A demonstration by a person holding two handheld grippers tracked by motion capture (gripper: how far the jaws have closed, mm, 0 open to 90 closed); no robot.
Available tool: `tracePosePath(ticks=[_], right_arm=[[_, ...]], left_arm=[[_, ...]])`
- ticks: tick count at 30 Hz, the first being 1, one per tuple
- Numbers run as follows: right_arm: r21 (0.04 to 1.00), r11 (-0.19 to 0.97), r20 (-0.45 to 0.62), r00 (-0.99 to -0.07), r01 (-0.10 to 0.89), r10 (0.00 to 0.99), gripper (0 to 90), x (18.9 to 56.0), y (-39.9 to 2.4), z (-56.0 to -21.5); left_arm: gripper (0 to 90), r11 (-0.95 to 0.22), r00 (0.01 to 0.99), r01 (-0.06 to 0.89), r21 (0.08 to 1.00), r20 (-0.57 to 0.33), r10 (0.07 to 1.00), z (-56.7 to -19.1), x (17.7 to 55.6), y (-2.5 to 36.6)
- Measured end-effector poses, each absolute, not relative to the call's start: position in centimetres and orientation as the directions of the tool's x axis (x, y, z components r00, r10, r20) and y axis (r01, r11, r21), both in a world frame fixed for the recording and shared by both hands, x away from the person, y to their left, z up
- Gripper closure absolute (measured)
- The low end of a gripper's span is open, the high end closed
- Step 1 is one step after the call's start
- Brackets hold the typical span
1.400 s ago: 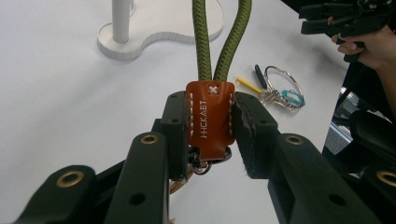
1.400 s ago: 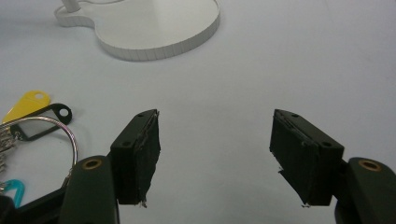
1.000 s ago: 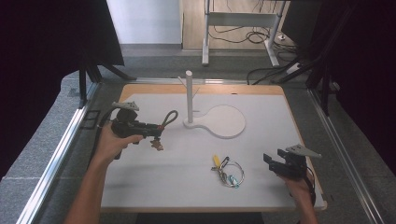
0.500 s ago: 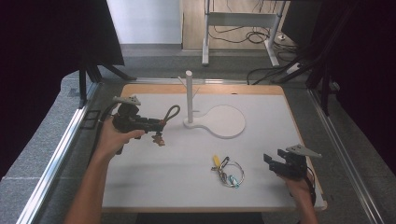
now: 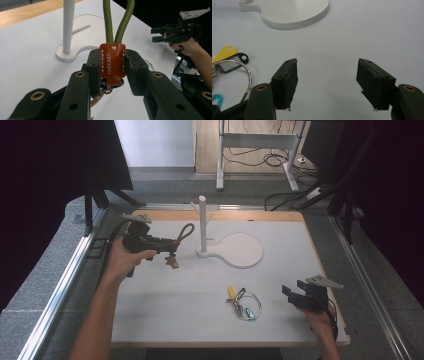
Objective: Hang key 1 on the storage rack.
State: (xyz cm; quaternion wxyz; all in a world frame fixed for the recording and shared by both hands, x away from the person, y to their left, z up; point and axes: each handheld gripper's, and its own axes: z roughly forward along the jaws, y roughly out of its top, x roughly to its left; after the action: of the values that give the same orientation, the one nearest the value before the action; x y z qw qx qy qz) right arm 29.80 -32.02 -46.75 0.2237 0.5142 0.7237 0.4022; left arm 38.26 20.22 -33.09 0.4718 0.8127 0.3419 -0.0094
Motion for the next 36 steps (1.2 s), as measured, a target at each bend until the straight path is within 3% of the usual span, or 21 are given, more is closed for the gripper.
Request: tracePosePath(ticks=[36], right_arm=[[0.808,0.151,0.094,-0.378,0.57,0.921,33.7,29.9,-31.9,-46.9]], left_arm=[[67.4,-0.274,0.755,0.577,0.769,-0.374,0.539,-30.7,42.2,20.6]])
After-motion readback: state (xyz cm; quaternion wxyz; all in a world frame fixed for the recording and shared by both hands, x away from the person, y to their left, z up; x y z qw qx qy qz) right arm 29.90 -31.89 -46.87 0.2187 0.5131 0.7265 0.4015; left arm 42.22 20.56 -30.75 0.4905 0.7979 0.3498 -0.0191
